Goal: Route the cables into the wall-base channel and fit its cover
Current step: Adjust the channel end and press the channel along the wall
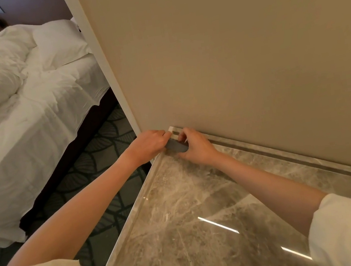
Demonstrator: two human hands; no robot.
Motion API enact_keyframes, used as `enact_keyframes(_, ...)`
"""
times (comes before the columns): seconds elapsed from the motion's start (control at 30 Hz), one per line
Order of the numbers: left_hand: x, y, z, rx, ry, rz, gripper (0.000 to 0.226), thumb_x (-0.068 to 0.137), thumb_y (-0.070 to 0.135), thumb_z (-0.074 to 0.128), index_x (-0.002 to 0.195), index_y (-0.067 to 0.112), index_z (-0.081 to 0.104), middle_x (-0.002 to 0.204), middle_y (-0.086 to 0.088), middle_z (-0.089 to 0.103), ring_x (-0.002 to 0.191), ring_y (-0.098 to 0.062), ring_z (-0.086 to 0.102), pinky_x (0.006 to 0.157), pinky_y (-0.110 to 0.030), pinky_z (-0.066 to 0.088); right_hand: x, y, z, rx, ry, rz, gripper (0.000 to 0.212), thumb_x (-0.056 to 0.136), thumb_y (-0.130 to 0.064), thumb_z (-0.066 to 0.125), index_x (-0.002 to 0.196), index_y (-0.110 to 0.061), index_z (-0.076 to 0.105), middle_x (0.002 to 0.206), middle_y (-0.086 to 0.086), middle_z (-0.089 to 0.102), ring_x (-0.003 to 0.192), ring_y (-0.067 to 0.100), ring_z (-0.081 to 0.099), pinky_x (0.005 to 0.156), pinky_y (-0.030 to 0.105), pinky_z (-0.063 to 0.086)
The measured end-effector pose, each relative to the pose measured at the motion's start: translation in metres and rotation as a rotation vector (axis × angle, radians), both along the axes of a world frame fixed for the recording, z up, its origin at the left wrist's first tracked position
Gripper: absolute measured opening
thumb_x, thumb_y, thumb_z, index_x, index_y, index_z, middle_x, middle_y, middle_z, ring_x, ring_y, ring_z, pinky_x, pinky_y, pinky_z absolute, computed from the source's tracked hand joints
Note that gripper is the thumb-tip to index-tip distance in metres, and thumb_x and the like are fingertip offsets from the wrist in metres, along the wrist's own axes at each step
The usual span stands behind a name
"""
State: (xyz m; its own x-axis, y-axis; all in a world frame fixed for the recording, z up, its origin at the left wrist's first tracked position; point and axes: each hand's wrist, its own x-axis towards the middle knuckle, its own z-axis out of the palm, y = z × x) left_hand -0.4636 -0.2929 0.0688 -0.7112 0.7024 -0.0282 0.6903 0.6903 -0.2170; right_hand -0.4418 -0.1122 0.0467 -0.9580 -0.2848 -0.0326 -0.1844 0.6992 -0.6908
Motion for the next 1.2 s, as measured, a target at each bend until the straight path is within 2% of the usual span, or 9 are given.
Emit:
enact_keyframes(0.13, -0.004, 0.002, 0.005, 0.015, -0.073, 0.007, 0.013, 0.088, 0.010, 0.055, 0.094, 0.008, 0.044, 0.074, -0.009, 0.060, 0.060, -0.024, 0.054, 0.055, -0.036, 0.048, -0.005, 0.001, 0.004, -0.084, -0.096, 0.025, 0.049, 0.062, -0.018, 0.085, 0.096, -0.012, 0.051, 0.097, 0.003, 0.059, 0.080, 0.018, 0.054, 0.070, 0.032, 0.046)
enact_keyframes(0.27, -0.009, 0.007, 0.010, 0.024, -0.188, 0.053, 0.015, 0.089, 0.011, 0.052, 0.099, 0.010, 0.041, 0.076, -0.009, 0.060, 0.065, -0.025, 0.056, 0.062, -0.039, 0.051, -0.005, 0.001, 0.009, -0.102, -0.096, 0.005, 0.030, 0.061, -0.018, 0.084, 0.082, -0.008, 0.066, 0.080, 0.001, 0.068, 0.066, 0.016, 0.059, 0.061, 0.036, 0.050)
enact_keyframes(0.4, -0.013, 0.009, 0.013, 0.117, -0.251, 0.182, 0.022, 0.085, 0.019, 0.061, 0.095, 0.010, 0.044, 0.085, -0.010, 0.062, 0.072, -0.022, 0.053, 0.064, -0.037, 0.047, -0.005, -0.004, 0.008, -0.083, -0.084, -0.051, 0.013, 0.069, -0.017, 0.072, 0.072, -0.004, 0.071, 0.073, 0.017, 0.071, 0.057, 0.032, 0.055, 0.050, 0.033, 0.041)
enact_keyframes(0.57, 0.016, 0.012, -0.011, 0.861, -0.057, 0.746, 0.070, 0.066, 0.022, 0.082, 0.120, 0.003, 0.043, 0.119, -0.013, 0.050, 0.111, -0.026, 0.047, 0.095, -0.038, 0.042, -0.008, 0.000, 0.007, 0.001, -0.049, -0.073, 0.012, 0.075, -0.016, 0.065, 0.079, -0.009, 0.074, 0.074, 0.016, 0.071, 0.061, 0.025, 0.061, 0.054, 0.037, 0.048)
enact_keyframes(0.63, 0.032, 0.028, -0.023, 1.131, -0.062, 1.065, 0.051, 0.074, 0.017, 0.077, 0.113, 0.002, 0.048, 0.113, -0.013, 0.053, 0.103, -0.025, 0.053, 0.089, -0.036, 0.048, -0.009, 0.003, 0.010, 0.041, -0.031, -0.060, 0.016, 0.076, -0.017, 0.066, 0.087, -0.010, 0.075, 0.078, 0.012, 0.073, 0.069, 0.025, 0.066, 0.061, 0.038, 0.053)
enact_keyframes(0.7, 0.034, 0.043, -0.028, 1.398, -0.369, 1.277, 0.026, 0.087, 0.016, 0.063, 0.104, -0.002, 0.056, 0.095, -0.013, 0.064, 0.085, -0.022, 0.063, 0.079, -0.035, 0.055, -0.010, 0.003, 0.012, 0.054, -0.027, -0.050, 0.019, 0.076, -0.020, 0.068, 0.092, -0.010, 0.075, 0.082, 0.010, 0.073, 0.072, 0.023, 0.066, 0.063, 0.036, 0.055)
enact_keyframes(0.77, 0.028, 0.051, -0.027, 1.628, -0.595, 1.330, 0.026, 0.096, 0.016, 0.049, 0.100, -0.006, 0.061, 0.082, -0.015, 0.068, 0.073, -0.024, 0.068, 0.074, -0.036, 0.058, -0.011, 0.003, 0.013, 0.071, -0.025, -0.046, 0.023, 0.078, -0.022, 0.069, 0.096, -0.008, 0.073, 0.085, 0.010, 0.073, 0.074, 0.022, 0.066, 0.065, 0.034, 0.055)
enact_keyframes(0.93, 0.026, 0.051, -0.025, 2.110, -0.873, 1.308, 0.032, 0.100, 0.009, 0.038, 0.120, -0.013, 0.049, 0.110, -0.027, 0.061, 0.101, -0.035, 0.063, 0.087, -0.037, 0.053, -0.011, 0.006, 0.017, 0.132, -0.015, -0.024, 0.028, 0.082, -0.025, 0.066, 0.103, -0.008, 0.070, 0.092, 0.011, 0.072, 0.083, 0.025, 0.066, 0.072, 0.036, 0.055)
enact_keyframes(1.2, 0.024, 0.058, -0.026, 2.438, -1.049, 1.250, 0.032, 0.100, 0.006, 0.036, 0.129, -0.004, 0.046, 0.130, -0.023, 0.053, 0.122, -0.033, 0.052, 0.100, -0.040, 0.042, -0.011, 0.009, 0.020, 0.248, 0.044, 0.048, 0.029, 0.089, -0.030, 0.057, 0.112, -0.013, 0.064, 0.099, 0.010, 0.070, 0.091, 0.030, 0.063, 0.073, 0.038, 0.052)
